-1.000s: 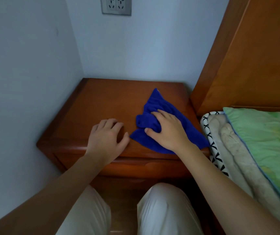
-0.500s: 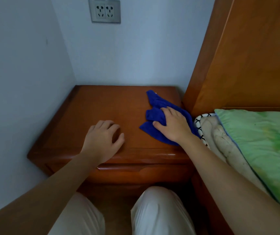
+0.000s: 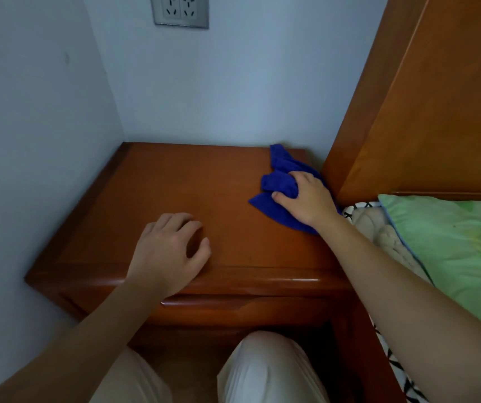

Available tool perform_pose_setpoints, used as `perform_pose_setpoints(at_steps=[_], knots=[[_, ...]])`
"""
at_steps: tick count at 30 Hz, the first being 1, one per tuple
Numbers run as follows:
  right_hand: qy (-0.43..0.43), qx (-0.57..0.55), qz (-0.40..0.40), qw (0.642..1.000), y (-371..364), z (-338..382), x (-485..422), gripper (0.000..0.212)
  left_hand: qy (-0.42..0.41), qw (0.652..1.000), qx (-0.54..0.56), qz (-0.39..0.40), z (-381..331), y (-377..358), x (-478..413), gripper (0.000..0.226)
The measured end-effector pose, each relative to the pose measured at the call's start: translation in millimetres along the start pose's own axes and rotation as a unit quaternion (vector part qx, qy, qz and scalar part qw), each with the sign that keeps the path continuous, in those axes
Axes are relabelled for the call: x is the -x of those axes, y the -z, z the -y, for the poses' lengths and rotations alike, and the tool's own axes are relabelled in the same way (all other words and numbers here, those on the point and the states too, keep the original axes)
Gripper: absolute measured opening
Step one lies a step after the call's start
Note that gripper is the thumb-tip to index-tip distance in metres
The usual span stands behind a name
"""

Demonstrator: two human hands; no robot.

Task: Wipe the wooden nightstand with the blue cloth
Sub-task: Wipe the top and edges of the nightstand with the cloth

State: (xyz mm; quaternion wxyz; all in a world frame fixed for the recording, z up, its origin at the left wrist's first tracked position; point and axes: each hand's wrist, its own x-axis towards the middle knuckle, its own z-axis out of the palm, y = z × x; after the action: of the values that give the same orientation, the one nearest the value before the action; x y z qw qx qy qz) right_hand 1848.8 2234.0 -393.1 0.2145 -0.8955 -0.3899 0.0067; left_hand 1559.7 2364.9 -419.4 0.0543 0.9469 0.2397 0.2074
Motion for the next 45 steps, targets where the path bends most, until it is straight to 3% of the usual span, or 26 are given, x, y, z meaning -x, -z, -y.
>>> perform_pose_setpoints(at_steps=[7,18,25,37,45], knots=[[0.012,0.042,0.016,0.999,-10.6,3.1,-22.3,0.076,0.006,1.000,-0.001,0.001,0.6,0.9,-1.2,0.049],[0.118,0.022,0.063,0.991,-8.4,25.1,118.2,0.084,0.003,1.000,0.000,-0.006,-0.6,1.5,2.5,0.052],[0.135,0.006,0.070,0.988,-7.2,17.6,110.2,0.082,0.004,1.000,0.011,-0.014,-2.3,0.3,2.0,0.050],[0.105,0.029,0.054,0.993,-40.4,72.5,25.8,0.081,0.010,0.999,0.024,-0.038,-2.3,-0.7,2.7,0.042],[0.168,0.037,0.077,0.982,-30.6,74.7,95.4,0.084,0.051,0.998,0.020,-0.025,30.4,25.7,6.9,0.053]])
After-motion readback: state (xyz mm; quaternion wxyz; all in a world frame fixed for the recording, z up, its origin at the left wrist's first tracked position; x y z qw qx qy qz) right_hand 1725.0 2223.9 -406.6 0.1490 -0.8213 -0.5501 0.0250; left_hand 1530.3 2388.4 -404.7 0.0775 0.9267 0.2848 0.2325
